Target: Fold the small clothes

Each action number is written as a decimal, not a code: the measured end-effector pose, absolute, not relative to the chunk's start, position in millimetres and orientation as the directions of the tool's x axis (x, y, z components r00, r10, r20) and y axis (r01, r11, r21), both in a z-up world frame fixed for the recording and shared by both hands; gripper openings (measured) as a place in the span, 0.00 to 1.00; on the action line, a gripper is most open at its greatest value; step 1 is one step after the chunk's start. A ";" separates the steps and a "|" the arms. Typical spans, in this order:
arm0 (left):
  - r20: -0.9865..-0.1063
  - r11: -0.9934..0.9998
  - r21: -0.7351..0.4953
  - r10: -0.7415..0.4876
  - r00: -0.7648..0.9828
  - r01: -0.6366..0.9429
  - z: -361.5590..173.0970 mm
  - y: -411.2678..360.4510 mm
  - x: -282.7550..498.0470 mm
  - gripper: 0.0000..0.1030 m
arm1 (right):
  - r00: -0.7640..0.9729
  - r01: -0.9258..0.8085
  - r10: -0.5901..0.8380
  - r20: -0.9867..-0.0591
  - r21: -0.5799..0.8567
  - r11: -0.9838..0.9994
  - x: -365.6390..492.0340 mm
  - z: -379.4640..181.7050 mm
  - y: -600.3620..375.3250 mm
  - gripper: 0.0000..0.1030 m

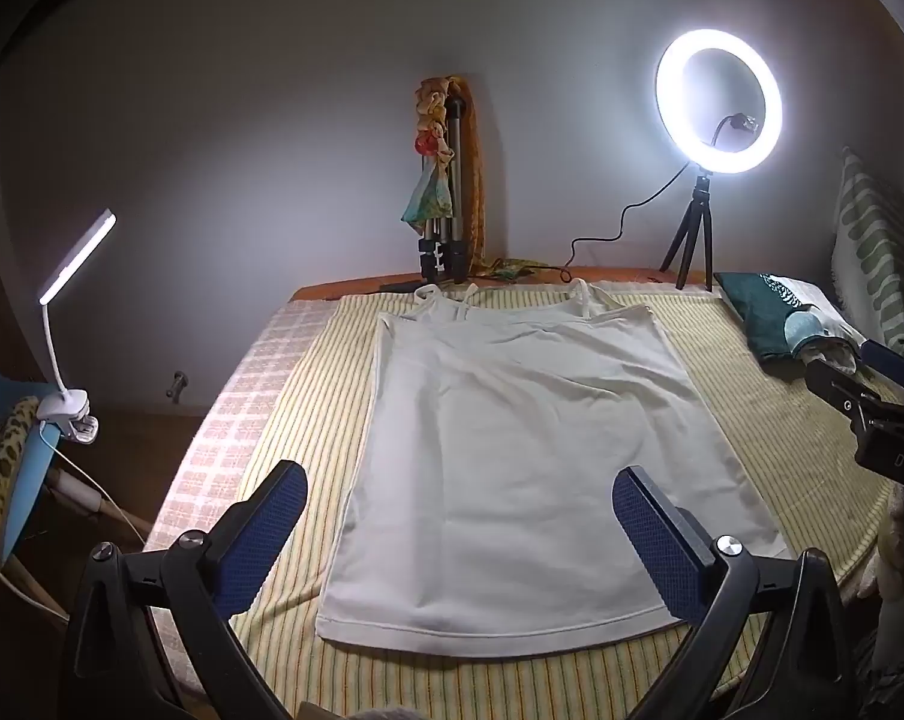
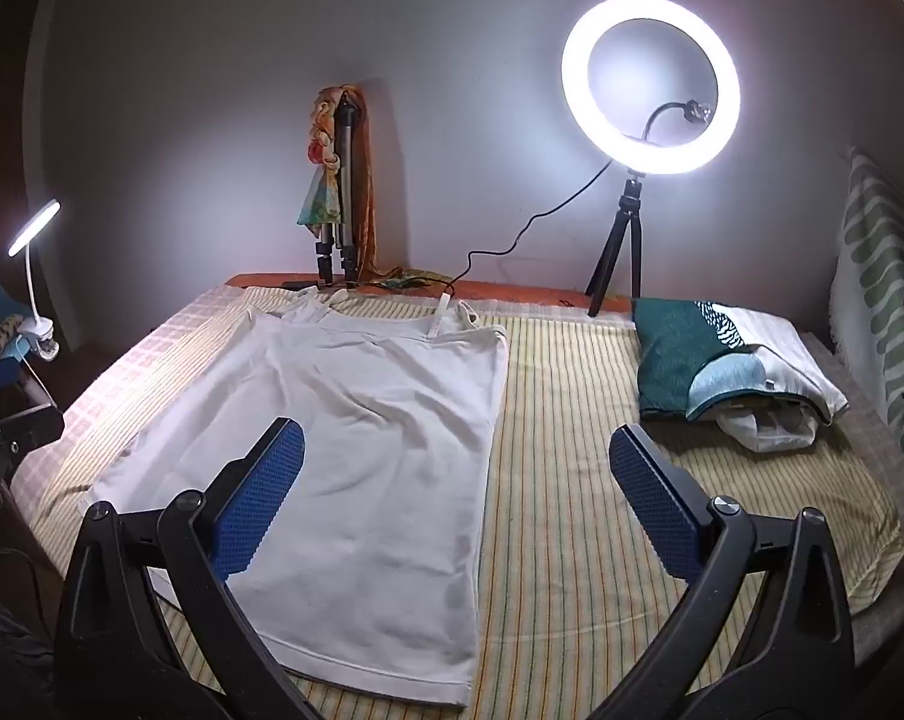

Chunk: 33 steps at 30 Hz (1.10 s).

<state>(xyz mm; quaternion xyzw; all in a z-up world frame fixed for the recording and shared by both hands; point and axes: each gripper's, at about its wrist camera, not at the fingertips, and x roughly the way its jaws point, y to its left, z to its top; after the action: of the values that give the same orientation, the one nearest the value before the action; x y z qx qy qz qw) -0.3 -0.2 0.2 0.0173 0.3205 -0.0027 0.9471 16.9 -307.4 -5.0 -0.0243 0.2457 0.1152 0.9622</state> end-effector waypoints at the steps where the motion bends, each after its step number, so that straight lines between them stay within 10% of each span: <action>1: -0.601 0.999 0.034 0.009 0.799 0.015 0.2 -0.3 -0.5 1.00 | 0.854 -0.234 0.209 -0.477 0.008 0.972 17.0 -5.0 -307.4 1.00; 33: -0.582 0.999 0.053 0.023 0.813 0.009 8.7 -2.8 -1.8 1.00 | 0.855 -0.215 0.211 -0.473 0.046 0.976 22.0 6.4 -319.1 1.00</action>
<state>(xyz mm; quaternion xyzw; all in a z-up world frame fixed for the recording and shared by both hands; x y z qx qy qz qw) -1.8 -2.8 8.7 0.0264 0.3059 0.0038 0.9517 22.0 -319.1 6.4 -0.0043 0.2451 0.1104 0.9632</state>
